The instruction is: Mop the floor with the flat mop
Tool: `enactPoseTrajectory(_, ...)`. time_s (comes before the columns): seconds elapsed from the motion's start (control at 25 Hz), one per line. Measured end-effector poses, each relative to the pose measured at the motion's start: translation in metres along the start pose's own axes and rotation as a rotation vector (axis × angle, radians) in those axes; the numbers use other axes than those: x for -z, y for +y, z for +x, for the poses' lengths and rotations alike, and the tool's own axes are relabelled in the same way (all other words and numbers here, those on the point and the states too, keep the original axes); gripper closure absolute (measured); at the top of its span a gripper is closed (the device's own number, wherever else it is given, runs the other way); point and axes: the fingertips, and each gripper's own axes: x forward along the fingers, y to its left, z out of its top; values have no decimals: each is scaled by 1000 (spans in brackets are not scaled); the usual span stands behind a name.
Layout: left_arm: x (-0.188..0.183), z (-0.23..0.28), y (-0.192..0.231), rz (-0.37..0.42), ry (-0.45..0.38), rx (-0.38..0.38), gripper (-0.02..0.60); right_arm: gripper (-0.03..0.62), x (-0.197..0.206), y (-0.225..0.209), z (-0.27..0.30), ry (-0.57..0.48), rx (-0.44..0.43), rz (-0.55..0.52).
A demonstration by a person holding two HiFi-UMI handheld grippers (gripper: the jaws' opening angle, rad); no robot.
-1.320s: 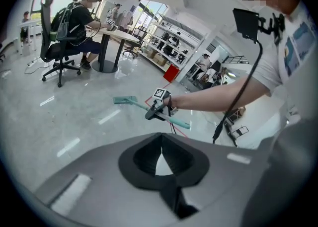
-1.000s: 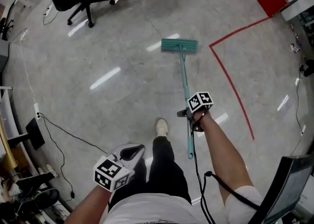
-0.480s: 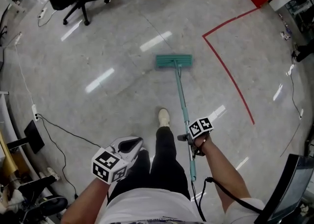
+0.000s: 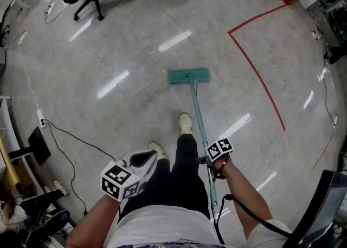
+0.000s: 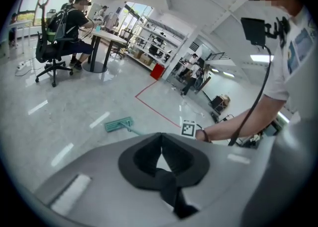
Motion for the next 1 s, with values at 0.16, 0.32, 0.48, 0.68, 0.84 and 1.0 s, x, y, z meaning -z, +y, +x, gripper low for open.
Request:
enactPoseTrajectory(0.16, 13, -7, -3, -8, 2, -11, 577, 493, -8, -7, 14, 3, 16, -9)
enactPoseTrajectory(0.32, 17, -11, 0, -24, -1, -30, 577, 493, -35, -14, 17, -13, 34, -24)
enactPoseTrajectory(0.48, 17, -11, 0, -35, 0, -39, 577, 496, -73, -17, 12, -32, 42, -28)
enactPoseTrajectory(0.68, 9, -8, 1, -45, 2, -54, 577, 499, -119, -15, 2, -40, 26, -21)
enactPoseTrajectory(0.84, 7, -5, 3, -68, 10, -70, 577, 497, -130, -17, 2, -41, 41, -41)
enactPoseTrajectory(1.0, -2, 4, 6, -82, 16, -80, 577, 499, -150, -21, -4, -36, 44, -57)
